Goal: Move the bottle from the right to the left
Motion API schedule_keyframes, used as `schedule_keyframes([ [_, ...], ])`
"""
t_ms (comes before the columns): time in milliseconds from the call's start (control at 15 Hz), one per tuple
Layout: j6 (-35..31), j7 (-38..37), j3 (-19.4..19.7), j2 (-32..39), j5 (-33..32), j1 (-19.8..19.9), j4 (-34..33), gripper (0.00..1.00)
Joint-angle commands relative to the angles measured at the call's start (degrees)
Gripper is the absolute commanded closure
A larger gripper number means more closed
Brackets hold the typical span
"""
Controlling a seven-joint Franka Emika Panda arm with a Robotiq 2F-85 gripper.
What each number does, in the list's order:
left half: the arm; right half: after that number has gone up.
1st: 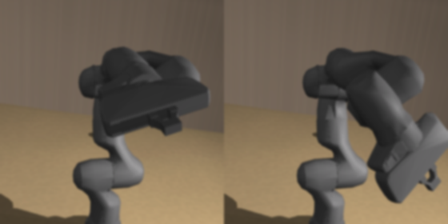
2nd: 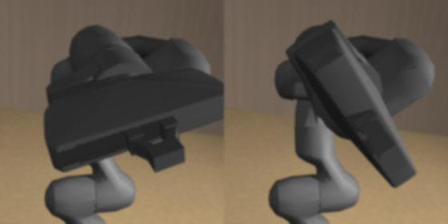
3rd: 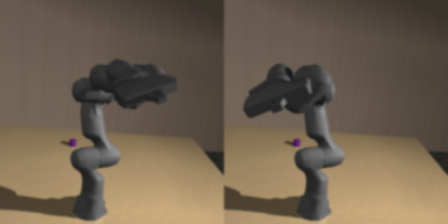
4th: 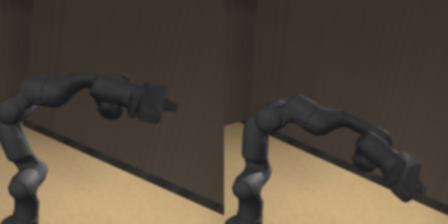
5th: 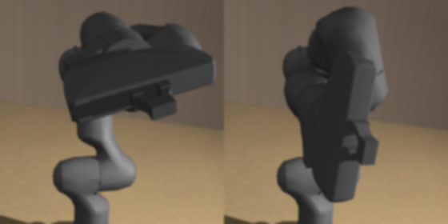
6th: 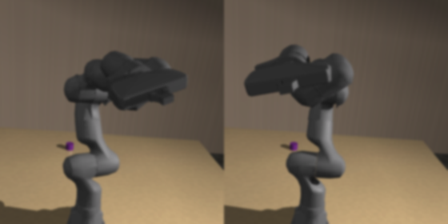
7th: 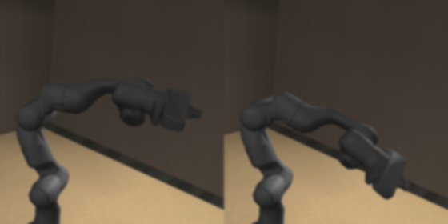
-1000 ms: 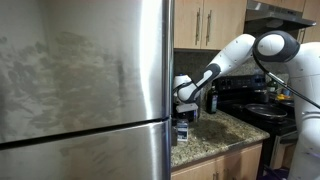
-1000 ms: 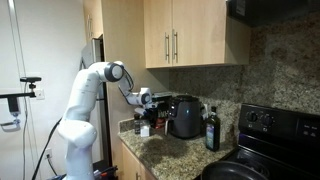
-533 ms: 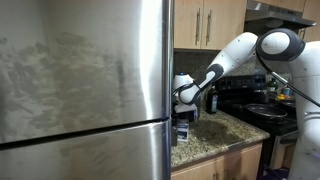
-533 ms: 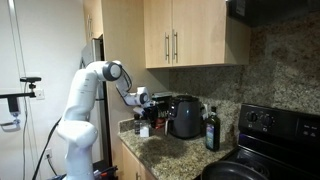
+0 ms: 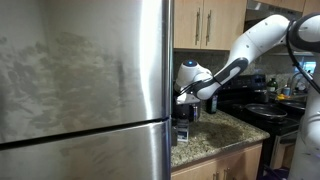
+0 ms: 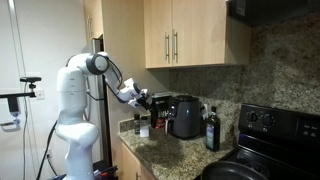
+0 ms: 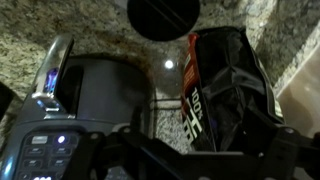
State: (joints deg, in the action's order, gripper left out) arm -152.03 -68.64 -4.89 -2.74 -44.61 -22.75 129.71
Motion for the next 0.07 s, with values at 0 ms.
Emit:
schedule_keyframes([
  [0, 0.2, -1.3, -0.1, -1.7, -0.8, -0.1, 0.8, 0.00],
])
